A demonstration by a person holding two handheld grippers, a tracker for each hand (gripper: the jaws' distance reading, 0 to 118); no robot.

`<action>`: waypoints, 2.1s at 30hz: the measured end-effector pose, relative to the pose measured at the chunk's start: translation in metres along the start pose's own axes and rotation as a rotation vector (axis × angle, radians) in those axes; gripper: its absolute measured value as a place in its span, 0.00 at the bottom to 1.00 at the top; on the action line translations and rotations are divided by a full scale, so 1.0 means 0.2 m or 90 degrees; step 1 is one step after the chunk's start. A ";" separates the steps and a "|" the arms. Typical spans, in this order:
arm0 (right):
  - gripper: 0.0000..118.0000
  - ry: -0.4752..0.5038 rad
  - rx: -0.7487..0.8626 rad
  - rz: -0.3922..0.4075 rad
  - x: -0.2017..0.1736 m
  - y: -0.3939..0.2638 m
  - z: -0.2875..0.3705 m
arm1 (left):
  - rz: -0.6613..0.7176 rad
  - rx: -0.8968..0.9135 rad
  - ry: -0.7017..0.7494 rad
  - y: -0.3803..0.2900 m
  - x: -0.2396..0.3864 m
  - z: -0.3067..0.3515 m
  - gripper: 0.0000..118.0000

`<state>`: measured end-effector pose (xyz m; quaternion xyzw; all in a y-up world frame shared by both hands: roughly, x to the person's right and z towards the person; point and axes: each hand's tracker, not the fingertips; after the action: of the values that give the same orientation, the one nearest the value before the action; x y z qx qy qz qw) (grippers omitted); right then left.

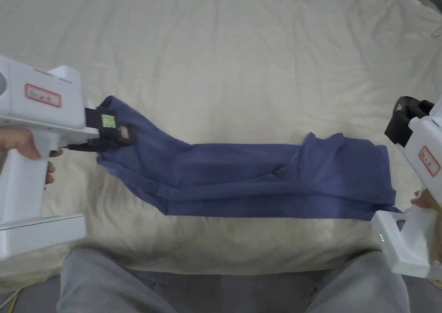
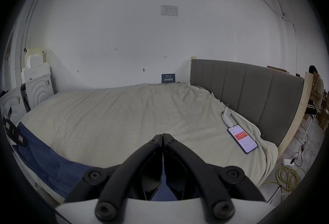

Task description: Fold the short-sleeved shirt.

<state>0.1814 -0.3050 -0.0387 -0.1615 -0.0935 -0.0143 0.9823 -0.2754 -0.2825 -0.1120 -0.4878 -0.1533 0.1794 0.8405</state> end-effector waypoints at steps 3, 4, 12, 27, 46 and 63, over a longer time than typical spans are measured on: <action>0.00 0.000 0.008 -0.010 0.03 0.00 0.02 | -0.025 -0.021 -0.037 -0.01 0.19 -0.12 0.03; 0.00 0.000 0.010 -0.012 0.03 0.01 0.03 | -0.033 -0.027 -0.049 -0.02 0.25 -0.19 0.03; 0.00 -0.013 0.019 -0.031 0.11 0.00 0.08 | -0.074 -0.109 -0.058 -0.12 0.66 -0.73 0.03; 0.00 -0.032 0.014 -0.054 0.19 -0.03 0.11 | -0.125 -0.116 -0.063 -0.16 0.79 -0.94 0.96; 0.00 -0.028 0.009 -0.067 0.20 -0.04 0.12 | -0.245 0.025 0.129 -0.52 0.59 -0.97 0.00; 0.00 -0.051 -0.003 -0.072 0.28 -0.05 0.17 | -0.300 -0.032 -0.077 -0.63 1.01 -1.02 0.00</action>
<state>0.2298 -0.3040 0.0067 -0.1586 -0.1417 -0.0637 0.9750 0.0107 -0.4058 -0.0819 -0.4474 -0.3175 0.0034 0.8361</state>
